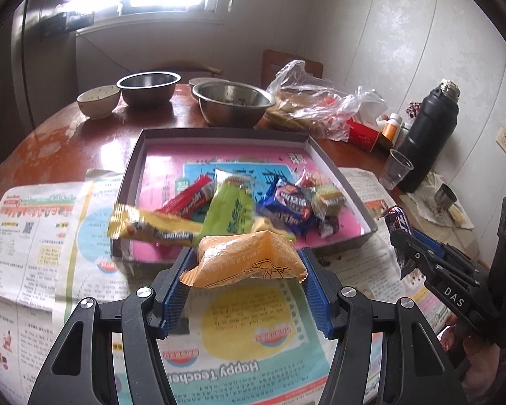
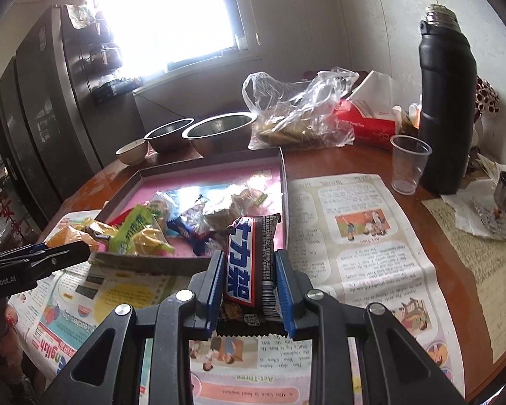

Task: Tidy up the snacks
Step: 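Carry the bread roll and Snickers bar over the tray with both grippers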

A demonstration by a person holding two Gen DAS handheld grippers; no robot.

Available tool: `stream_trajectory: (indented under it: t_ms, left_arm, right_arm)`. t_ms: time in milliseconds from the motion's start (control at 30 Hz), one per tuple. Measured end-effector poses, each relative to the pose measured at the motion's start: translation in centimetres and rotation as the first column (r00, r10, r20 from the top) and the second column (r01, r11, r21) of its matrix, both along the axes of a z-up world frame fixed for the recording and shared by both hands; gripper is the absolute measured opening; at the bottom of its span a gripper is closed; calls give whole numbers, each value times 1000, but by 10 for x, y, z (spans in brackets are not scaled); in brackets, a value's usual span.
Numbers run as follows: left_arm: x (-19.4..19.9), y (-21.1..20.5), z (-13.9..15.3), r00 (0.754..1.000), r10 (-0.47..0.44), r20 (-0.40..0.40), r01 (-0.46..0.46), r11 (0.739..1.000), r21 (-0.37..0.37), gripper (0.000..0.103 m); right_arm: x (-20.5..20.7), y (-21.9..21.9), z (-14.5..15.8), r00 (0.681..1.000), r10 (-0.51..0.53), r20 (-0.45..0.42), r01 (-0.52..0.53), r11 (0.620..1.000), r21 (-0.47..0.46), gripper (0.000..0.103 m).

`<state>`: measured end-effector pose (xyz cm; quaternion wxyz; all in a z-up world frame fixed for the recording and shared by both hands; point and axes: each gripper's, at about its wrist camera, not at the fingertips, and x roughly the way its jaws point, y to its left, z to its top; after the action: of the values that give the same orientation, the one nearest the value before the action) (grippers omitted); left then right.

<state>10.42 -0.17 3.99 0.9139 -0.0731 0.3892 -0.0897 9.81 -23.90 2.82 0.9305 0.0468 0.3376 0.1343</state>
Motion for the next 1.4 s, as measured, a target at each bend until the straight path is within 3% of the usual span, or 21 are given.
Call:
stream_trajectory:
  t_ms: [633, 1400]
  left_arm:
    - [68, -33, -5, 999, -28, -40, 29, 999, 15, 63]
    - [104, -47, -22, 994, -50, -95, 53, 998, 23, 63]
  right_arm:
    - [59, 7, -2, 1000, 9, -28, -9, 1000, 1, 30]
    - [99, 5, -16, 997, 8, -74, -8, 1000, -1, 30]
